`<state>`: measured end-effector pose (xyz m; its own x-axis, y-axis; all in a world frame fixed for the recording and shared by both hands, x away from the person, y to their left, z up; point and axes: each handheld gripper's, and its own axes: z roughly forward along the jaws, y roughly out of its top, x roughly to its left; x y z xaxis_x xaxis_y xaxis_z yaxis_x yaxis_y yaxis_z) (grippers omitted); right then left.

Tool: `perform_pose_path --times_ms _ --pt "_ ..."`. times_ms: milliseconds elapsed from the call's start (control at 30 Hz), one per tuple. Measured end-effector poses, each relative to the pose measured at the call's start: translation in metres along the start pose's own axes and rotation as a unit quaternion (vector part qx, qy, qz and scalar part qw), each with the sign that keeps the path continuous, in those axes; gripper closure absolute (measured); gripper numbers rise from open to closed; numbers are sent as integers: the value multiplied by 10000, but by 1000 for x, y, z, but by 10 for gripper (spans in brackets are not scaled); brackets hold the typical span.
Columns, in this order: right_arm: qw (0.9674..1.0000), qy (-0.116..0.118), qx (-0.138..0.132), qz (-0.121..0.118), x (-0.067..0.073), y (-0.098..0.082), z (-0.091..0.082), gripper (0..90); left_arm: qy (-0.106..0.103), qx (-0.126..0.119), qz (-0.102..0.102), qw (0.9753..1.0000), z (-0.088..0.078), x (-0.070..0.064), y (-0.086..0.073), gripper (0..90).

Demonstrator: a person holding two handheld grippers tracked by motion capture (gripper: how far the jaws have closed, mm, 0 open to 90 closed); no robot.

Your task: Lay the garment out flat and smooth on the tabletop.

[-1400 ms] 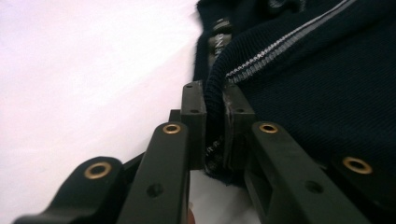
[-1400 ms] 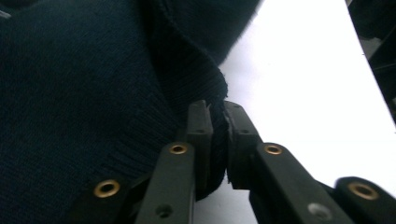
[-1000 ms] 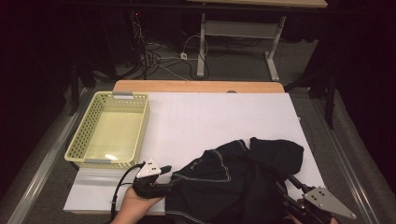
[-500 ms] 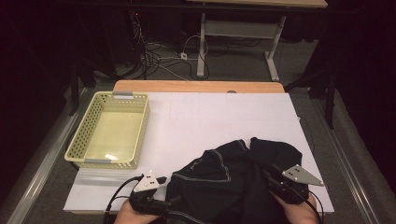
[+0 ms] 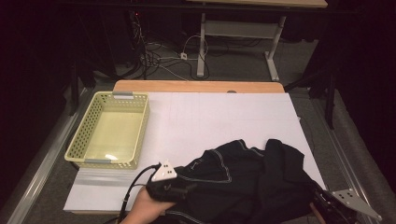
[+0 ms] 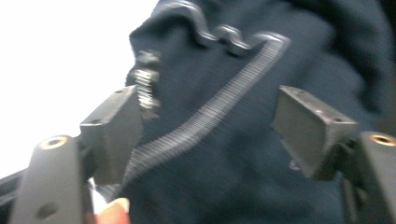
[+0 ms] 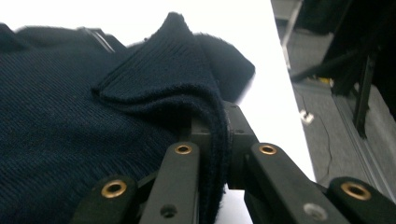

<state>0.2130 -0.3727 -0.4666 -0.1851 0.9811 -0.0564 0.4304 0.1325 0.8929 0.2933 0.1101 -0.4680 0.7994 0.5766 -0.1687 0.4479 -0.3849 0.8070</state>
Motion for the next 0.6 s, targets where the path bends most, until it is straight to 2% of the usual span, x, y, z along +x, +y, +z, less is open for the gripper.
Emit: perform_pose_path --times_ms 33,67,100,133,200,233,267,300,333,367,400,433,467,500,600 --pt "10000 0 0 0 0 0 0 864 0 0 0 10000 0 0 0 251" --pt "10000 3 42 20 -3 -4 -1 863 -6 49 -74 10000 8 5 4 251" --pt "9999 -5 90 48 -7 -9 -5 863 193 304 -25 9993 24 12 14 285" --pt "9999 -5 90 48 -7 -9 -5 863 193 304 -25 9993 24 12 14 285" --pt "9999 42 91 63 -8 -11 -8 863 484 668 -17 9966 44 20 23 286" --pt "9999 70 93 38 -6 -11 -10 863 486 921 -145 9945 60 26 29 300" --pt "9999 70 93 38 -6 -11 -10 863 486 921 -145 9945 60 26 29 310" --pt "9999 80 90 18 -5 -11 -10 862 609 946 19 9936 63 24 32 310" --pt "9999 98 94 -14 -4 -11 -9 862 628 1001 172 9928 66 22 35 395" --pt "9999 110 105 -32 -3 -11 -9 861 512 996 217 9935 68 20 37 521" --pt "9998 131 122 -40 -2 -12 -9 859 462 1003 314 9934 70 18 37 719" --pt "9998 131 122 -40 -2 -12 -9 859 426 1027 438 9928 71 15 38 719" --pt "9998 159 134 -36 -1 -12 -9 859 450 1063 542 9918 71 14 40 793" --pt "9998 173 126 -26 0 -12 -9 859 434 1098 589 9913 71 14 41 804" --pt "9997 218 75 21 1 -10 -10 859 672 1022 633 9905 71 23 53 811"
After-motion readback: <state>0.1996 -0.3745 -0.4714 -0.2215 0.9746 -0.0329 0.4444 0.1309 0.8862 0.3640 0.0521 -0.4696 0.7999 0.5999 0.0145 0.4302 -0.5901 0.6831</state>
